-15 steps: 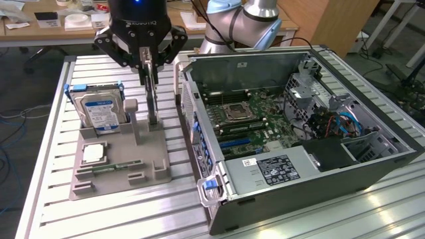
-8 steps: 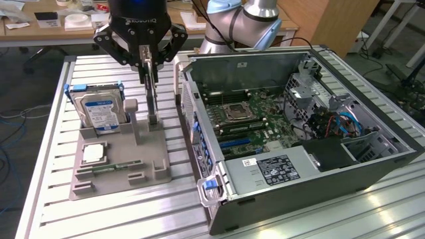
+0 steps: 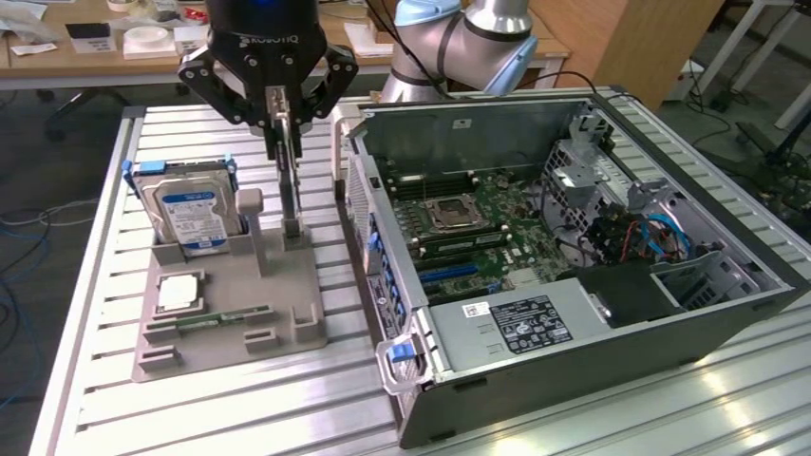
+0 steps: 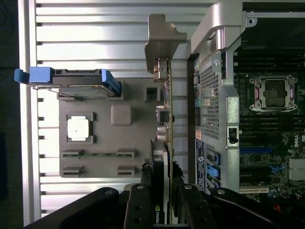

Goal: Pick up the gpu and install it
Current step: 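Pick up the gpu and move the gpu toward the slot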

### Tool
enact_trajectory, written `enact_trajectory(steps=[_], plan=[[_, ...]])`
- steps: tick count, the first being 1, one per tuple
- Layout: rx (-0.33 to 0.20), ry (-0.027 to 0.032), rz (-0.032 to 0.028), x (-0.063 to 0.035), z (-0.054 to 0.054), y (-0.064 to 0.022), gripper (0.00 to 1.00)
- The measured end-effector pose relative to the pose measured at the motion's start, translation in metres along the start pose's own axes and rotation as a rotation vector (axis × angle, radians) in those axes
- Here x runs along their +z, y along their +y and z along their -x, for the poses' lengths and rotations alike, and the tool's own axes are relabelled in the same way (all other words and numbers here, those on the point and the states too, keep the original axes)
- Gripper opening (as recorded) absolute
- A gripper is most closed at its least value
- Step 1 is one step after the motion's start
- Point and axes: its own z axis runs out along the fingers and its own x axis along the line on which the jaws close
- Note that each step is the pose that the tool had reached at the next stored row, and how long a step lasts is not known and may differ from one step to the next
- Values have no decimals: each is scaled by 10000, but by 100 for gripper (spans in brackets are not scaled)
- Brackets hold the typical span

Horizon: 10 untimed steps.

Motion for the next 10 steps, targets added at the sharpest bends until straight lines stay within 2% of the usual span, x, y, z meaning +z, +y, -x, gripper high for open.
enact_trajectory(steps=[10], plan=[[0, 1, -1, 0, 35, 1, 27]])
